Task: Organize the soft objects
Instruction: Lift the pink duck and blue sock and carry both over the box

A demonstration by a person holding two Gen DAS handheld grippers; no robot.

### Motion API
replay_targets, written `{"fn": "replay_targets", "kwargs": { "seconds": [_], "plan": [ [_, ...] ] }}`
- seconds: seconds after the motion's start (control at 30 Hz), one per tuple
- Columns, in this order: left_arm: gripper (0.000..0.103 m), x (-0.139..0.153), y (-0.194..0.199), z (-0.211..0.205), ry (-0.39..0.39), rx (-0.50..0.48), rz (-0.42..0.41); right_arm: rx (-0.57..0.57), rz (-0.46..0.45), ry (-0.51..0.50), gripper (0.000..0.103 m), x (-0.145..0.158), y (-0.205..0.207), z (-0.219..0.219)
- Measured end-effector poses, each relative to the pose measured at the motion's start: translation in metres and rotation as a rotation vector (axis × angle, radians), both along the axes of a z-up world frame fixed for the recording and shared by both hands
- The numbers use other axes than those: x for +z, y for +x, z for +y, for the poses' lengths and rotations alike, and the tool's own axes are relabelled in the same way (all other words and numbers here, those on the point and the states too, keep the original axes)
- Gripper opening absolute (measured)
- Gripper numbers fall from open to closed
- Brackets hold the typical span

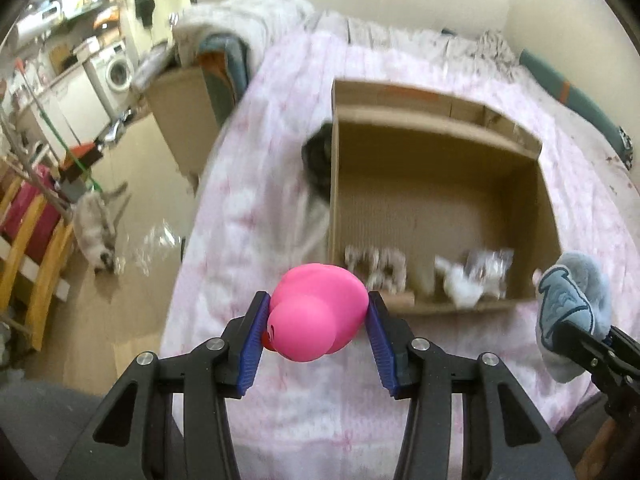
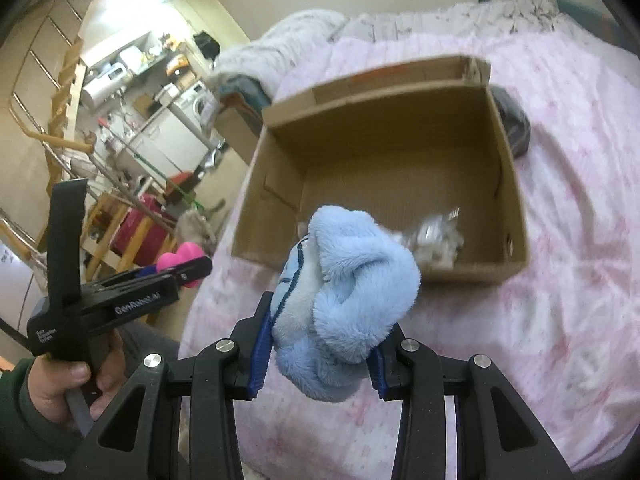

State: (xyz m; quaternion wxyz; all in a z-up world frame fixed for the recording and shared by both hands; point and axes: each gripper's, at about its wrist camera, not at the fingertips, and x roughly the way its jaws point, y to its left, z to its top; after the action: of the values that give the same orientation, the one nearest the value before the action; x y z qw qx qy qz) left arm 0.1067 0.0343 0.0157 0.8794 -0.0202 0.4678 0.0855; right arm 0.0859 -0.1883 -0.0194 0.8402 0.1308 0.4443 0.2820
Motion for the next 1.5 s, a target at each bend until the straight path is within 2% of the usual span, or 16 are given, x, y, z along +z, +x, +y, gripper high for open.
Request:
{"fn": "replay_targets", "kwargs": {
  "seconds": [0.2, 0.27, 0.4, 0.53, 0.6, 0.67, 0.73, 0.8, 0.93, 1.5],
  "plan": [
    [0.044, 0.011, 0.037, -0.006, 0.019, -0.025, -0.039, -0.047, -0.077, -0.002, 0.043, 0.012, 0.024, -0.007],
    [0.044, 0.008, 0.046, -0.008, 0.019, -0.036, -0.040, -0.053, -0.096, 0.019, 0.043, 0.014, 0.033, -0.008],
    [0.044, -0.002, 0.066, -0.018, -0.004, -0.082, -0.031, -0.062, -0.110, -0.010, 0.043, 0.010, 0.047, -0.007],
    [0.044, -0.021, 0.081, -0.030, 0.006, -0.107, -0.021, -0.085, -0.087, -0.022, 0.043, -0.004, 0.061, -0.009],
    [0.044, -0.031, 0.084, -0.035, 0.001, -0.132, -0.040, -0.100, -0.058, -0.026, 0.043, -0.014, 0.067, -0.007],
    [0.044, -0.043, 0.086, -0.042, 0.047, -0.163, -0.077, -0.118, -0.026, -0.047, 0.043, -0.025, 0.070, -0.007],
    [0.044, -0.052, 0.091, -0.045, 0.083, -0.157, -0.060, -0.120, 0.007, -0.068, 0.043, -0.035, 0.072, -0.007],
    [0.044, -0.058, 0.094, -0.042, 0.035, -0.141, -0.033, -0.112, 0.019, -0.103, 0.043, -0.041, 0.073, -0.003],
    [0.044, -0.061, 0.094, -0.038, 0.008, -0.129, -0.023, -0.094, 0.024, -0.137, 0.044, -0.045, 0.074, 0.003],
    [0.044, -0.067, 0.090, -0.038, -0.009, -0.151, 0.005, -0.079, 0.006, -0.140, 0.052, -0.046, 0.071, 0.006]
  ]
}}
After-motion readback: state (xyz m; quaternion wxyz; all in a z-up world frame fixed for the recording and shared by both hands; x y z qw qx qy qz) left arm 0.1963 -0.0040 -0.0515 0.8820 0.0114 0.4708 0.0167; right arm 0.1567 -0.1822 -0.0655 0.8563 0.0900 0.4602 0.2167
